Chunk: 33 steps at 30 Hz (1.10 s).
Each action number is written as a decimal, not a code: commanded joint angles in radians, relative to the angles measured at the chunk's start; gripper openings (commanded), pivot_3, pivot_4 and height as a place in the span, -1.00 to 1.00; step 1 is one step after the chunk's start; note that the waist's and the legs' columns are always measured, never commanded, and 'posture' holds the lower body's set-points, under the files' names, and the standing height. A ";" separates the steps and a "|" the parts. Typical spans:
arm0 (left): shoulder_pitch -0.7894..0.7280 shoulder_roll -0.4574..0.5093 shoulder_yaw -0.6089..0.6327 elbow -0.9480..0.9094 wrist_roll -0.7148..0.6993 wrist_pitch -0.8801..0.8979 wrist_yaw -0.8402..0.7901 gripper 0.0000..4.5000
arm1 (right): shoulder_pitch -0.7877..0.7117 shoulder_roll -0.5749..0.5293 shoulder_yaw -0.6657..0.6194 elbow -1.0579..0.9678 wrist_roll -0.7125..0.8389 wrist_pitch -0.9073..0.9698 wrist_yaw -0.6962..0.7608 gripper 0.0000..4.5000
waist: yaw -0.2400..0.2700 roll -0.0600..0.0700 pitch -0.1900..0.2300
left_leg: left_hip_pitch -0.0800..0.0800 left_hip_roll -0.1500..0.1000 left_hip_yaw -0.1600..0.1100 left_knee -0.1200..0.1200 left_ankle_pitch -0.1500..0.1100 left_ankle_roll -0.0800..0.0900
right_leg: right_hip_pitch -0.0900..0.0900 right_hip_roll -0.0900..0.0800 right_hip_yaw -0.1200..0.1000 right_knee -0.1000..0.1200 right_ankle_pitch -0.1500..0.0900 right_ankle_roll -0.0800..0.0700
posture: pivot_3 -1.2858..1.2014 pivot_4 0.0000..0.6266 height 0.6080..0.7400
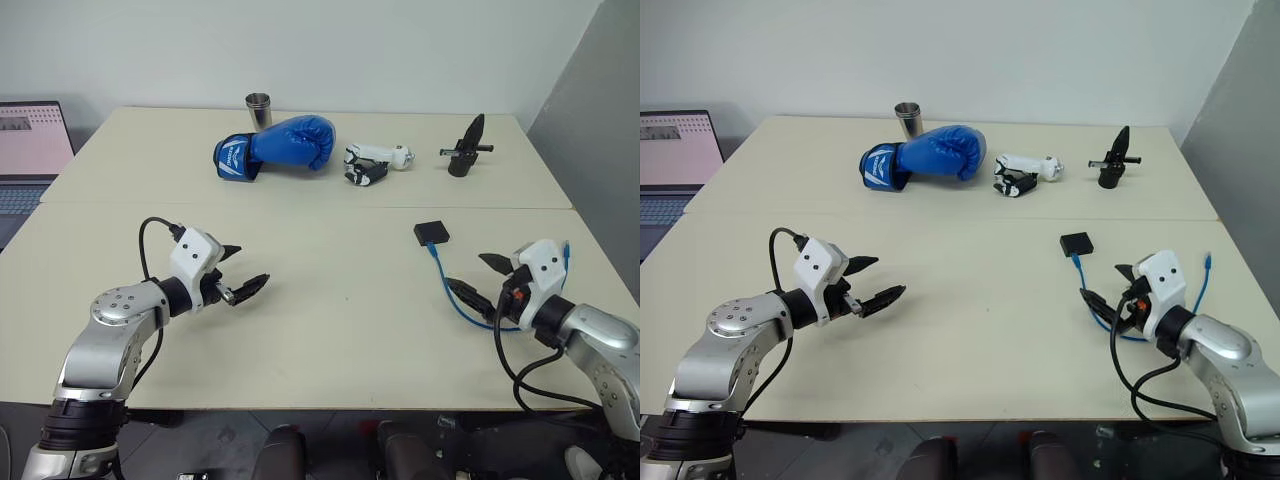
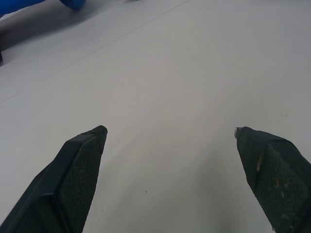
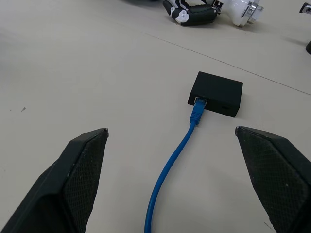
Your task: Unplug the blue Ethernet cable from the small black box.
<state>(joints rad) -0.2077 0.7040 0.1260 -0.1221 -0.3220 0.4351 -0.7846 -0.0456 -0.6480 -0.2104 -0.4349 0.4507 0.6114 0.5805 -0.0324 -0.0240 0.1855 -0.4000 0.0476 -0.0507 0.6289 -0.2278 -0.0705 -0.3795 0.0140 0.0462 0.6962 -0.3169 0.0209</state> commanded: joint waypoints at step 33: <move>-0.050 0.040 -0.043 -0.133 -0.148 0.041 -0.218 1.00 | -0.146 0.137 0.204 0.177 -0.226 -0.060 -0.201 0.97 | 0.000 0.000 0.000 | 0.000 0.000 0.000 0.000 0.000 0.000 | 0.000 0.000 0.000 0.000 0.000 0.000 | 0.03 -0.52 1.00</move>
<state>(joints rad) -0.2392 0.7312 0.0879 -0.2252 -0.4527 0.4778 -0.9788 -0.1623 -0.5265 -0.0260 -0.2871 0.2861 0.6092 0.4209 -0.0328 -0.0235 0.1859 -0.4004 0.0475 -0.0502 0.6291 -0.2277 -0.0705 -0.3801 0.0141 0.0466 0.6964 -0.3169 0.0209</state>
